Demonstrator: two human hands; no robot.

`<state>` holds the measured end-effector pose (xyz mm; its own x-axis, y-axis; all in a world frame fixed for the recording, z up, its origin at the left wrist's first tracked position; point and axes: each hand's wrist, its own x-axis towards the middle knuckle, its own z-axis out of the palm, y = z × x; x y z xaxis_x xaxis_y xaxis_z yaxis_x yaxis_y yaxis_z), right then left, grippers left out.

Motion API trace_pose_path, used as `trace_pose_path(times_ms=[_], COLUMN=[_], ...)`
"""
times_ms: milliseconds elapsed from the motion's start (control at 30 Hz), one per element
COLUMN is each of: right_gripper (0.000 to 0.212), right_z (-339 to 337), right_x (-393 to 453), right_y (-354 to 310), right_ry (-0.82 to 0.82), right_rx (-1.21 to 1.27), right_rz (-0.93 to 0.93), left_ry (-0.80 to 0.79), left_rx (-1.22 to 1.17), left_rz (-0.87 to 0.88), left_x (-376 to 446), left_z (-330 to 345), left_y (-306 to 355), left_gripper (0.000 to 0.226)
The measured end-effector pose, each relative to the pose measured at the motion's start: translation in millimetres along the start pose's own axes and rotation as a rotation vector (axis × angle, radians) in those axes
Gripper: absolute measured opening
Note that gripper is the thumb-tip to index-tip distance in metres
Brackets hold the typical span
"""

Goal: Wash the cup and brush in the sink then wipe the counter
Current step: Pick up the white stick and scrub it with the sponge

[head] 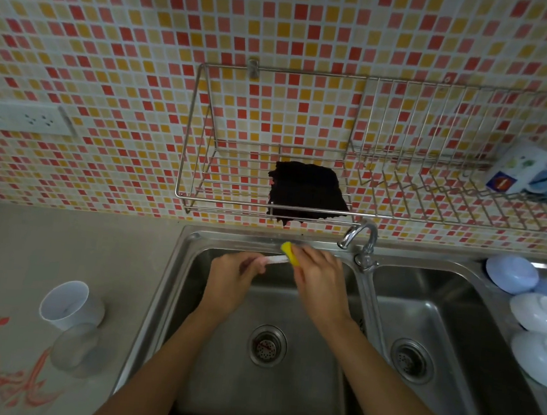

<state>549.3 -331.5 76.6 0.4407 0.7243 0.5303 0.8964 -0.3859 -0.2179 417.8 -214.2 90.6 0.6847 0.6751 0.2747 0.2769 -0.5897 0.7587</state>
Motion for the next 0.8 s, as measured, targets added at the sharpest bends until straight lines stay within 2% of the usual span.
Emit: trace_pose_path(times_ms=[67,133,233,333,567,700,800], right_gripper=[0.046,0.046,0.044,0.046,0.047,0.054,0.053], right_z=[-3,-2,-2,-2,-2,-3,0], right_x=[-6,-16,-23,-19,-30,-35,-42], right_y=[1,-13,-29,-18,-19,8,2], right_ry=[0.017,0.050,0.046,0.036,0.020,-0.005,0.030], right_rx=[0.013,-0.009,0.012,0.021,0.008,-0.020,0.017], right_rz=[0.058,0.017,-0.034,0.054,0.061,0.180,0.103], left_ry=[0.011,-0.011,-0.085,-0.061,-0.047,0.012,-0.025], left_rx=[-0.062,-0.140,-0.214,-0.199,-0.237,-0.217,-0.232], left_rz=[-0.094,-0.152,-0.180,-0.208,-0.230,-0.227,-0.186], left_x=[1,1,-4,-3,-2,-2,1], left_z=[1,5,12,15,28,36,49], left_y=[0,2,6,9,15,17,22], left_gripper=[0.021,0.023,0.026,0.024,0.029,0.025,0.026])
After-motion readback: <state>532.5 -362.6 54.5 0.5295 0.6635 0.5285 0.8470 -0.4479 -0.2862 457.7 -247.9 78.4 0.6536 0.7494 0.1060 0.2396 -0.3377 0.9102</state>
